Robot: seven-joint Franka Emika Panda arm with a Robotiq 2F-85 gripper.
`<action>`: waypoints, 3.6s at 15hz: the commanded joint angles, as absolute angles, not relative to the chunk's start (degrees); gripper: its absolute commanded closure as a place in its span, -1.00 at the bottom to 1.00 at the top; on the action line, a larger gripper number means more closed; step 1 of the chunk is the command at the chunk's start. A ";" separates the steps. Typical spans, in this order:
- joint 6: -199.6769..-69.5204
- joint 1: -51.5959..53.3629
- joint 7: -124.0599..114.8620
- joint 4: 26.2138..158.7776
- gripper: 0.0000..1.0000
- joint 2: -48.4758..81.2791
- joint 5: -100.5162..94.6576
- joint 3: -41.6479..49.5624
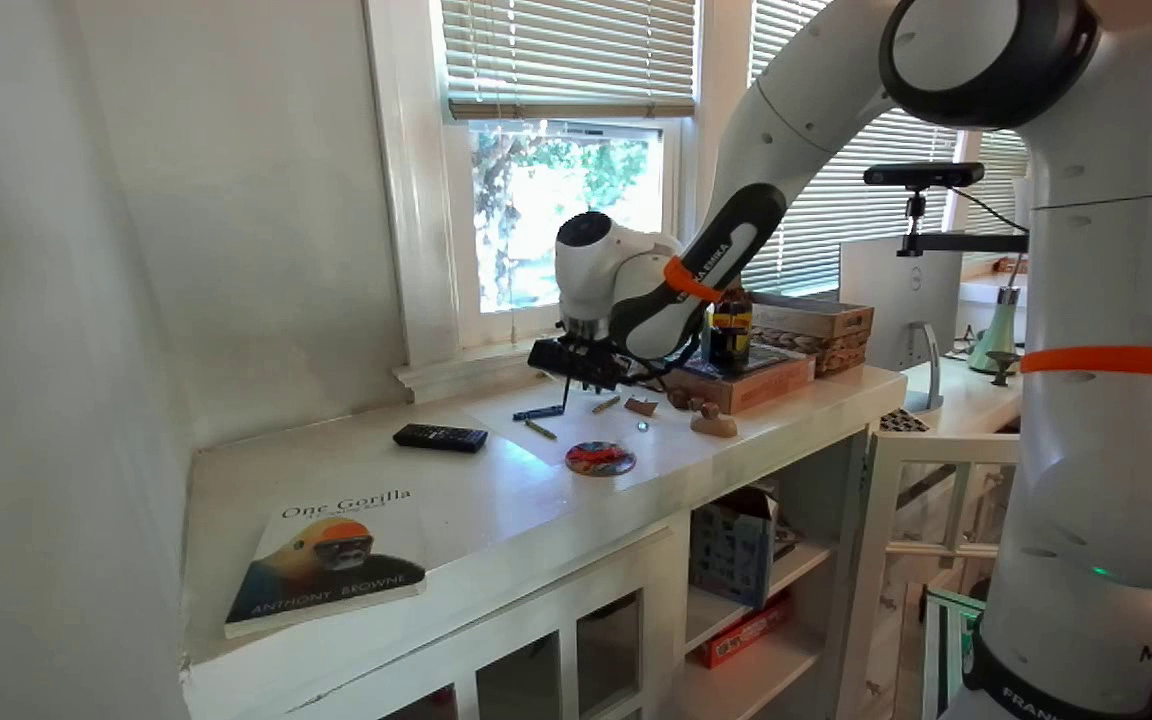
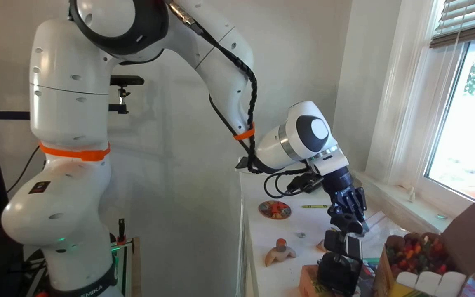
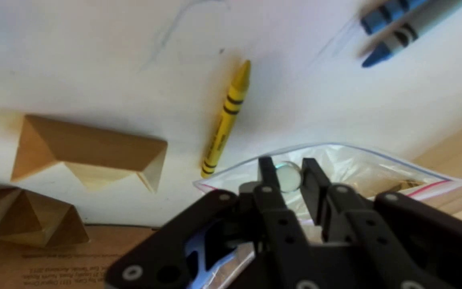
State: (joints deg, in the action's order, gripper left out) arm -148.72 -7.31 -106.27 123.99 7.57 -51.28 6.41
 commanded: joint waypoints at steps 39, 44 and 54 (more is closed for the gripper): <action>-141.24 -4.74 -62.49 133.72 -1.00 -8.82 -5.83 4.90; -132.53 -6.99 -58.28 133.37 -1.00 -10.32 -3.19 5.45; -127.34 -8.89 -56.67 134.45 -1.00 -9.80 -2.02 6.17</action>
State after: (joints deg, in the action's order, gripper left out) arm -127.60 -8.48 -58.36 133.07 -9.16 -3.79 6.13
